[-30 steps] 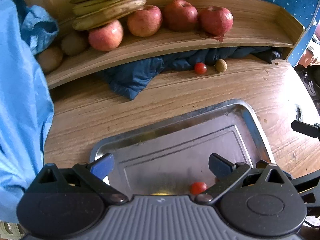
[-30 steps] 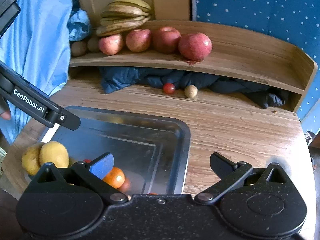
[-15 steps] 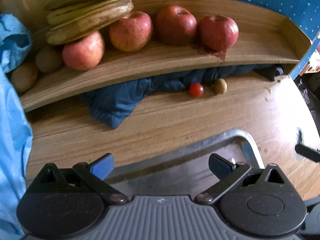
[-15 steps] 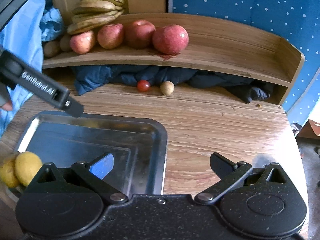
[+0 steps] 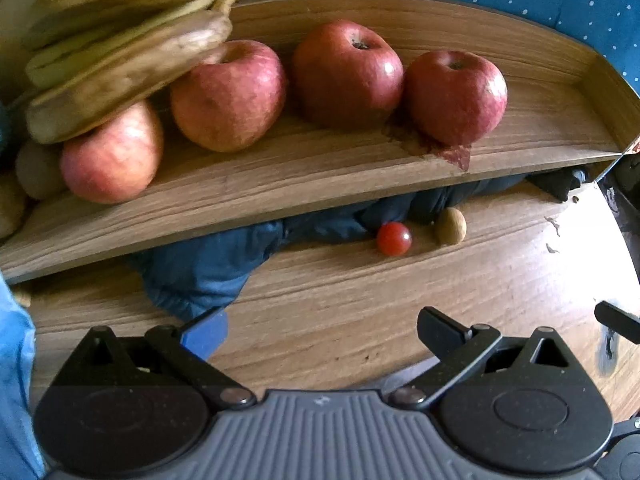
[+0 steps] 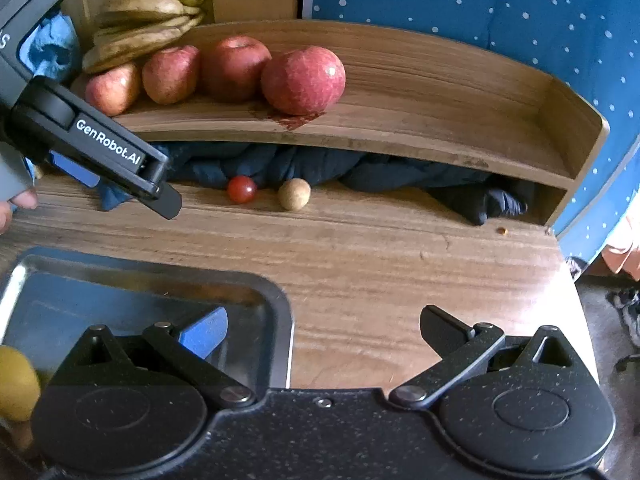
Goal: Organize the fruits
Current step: 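Reach both tools back toward the cherry tomato and small brown fruit, then close the left tool on the cherry tomato while the right tool grasps the small brown fruit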
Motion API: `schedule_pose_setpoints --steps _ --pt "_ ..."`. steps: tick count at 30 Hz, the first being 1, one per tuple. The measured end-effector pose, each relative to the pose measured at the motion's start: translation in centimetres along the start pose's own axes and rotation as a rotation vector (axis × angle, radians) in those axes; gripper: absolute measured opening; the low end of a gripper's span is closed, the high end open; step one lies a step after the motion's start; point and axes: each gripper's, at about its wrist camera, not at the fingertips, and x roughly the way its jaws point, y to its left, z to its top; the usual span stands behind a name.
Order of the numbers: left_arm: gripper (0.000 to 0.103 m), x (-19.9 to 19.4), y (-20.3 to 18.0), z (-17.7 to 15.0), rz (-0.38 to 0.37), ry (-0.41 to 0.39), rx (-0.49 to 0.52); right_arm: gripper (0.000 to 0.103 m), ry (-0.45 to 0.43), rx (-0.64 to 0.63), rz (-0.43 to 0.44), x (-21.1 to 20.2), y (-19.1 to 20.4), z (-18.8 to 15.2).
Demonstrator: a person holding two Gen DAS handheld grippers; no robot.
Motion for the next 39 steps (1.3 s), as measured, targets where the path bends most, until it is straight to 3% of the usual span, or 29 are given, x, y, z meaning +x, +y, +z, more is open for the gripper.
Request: schedule_pose_setpoints --steps 13,32,39 --pt "0.103 2.7 -0.3 2.3 -0.073 0.009 -0.034 0.102 -0.017 -0.125 -0.021 3.1 0.2 2.8" --pt "0.102 3.8 1.9 3.8 -0.153 -0.017 -0.1 0.098 -0.033 -0.181 -0.074 5.3 1.3 4.4" --pt "0.094 4.1 2.8 2.7 -0.193 -0.03 -0.112 0.092 -0.031 -0.191 -0.067 5.8 1.3 4.8"
